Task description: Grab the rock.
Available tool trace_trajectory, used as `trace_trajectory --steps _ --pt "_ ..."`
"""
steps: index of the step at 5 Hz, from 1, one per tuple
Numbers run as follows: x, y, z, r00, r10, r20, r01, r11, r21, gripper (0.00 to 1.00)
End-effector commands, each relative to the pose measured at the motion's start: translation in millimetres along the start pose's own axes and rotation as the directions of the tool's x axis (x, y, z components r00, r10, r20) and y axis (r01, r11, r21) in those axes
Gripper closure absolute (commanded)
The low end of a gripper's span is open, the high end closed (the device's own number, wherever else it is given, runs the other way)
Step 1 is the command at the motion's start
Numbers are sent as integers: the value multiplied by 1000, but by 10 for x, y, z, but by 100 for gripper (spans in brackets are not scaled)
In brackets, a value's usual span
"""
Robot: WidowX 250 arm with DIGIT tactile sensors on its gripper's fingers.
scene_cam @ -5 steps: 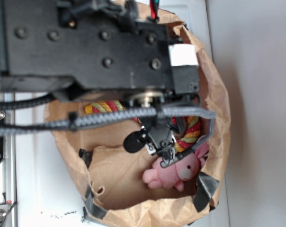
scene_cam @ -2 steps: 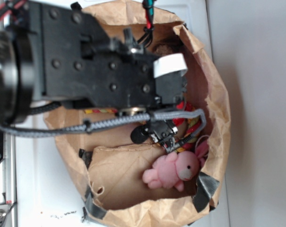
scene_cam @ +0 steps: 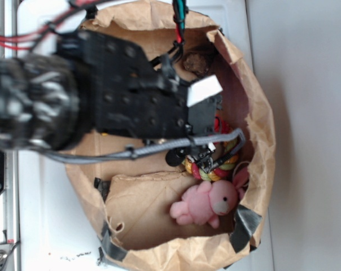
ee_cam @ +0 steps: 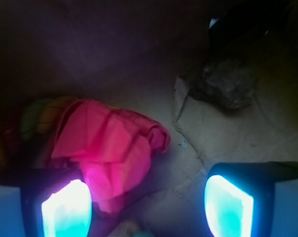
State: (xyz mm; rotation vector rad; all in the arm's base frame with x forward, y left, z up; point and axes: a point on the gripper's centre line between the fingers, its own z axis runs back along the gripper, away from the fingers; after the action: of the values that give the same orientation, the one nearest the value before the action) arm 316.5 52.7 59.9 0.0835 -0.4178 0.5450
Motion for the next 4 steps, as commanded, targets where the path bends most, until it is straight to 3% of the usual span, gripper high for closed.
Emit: trace_trajectory --steps 1,3,4 --pt "241 123 66 997 61 40 -62 998 16 0" --pt "219 246 563 996 24 -85 -31 996 -89 0" --pt "286 331 621 994 47 -102 -57 993 -100 0"
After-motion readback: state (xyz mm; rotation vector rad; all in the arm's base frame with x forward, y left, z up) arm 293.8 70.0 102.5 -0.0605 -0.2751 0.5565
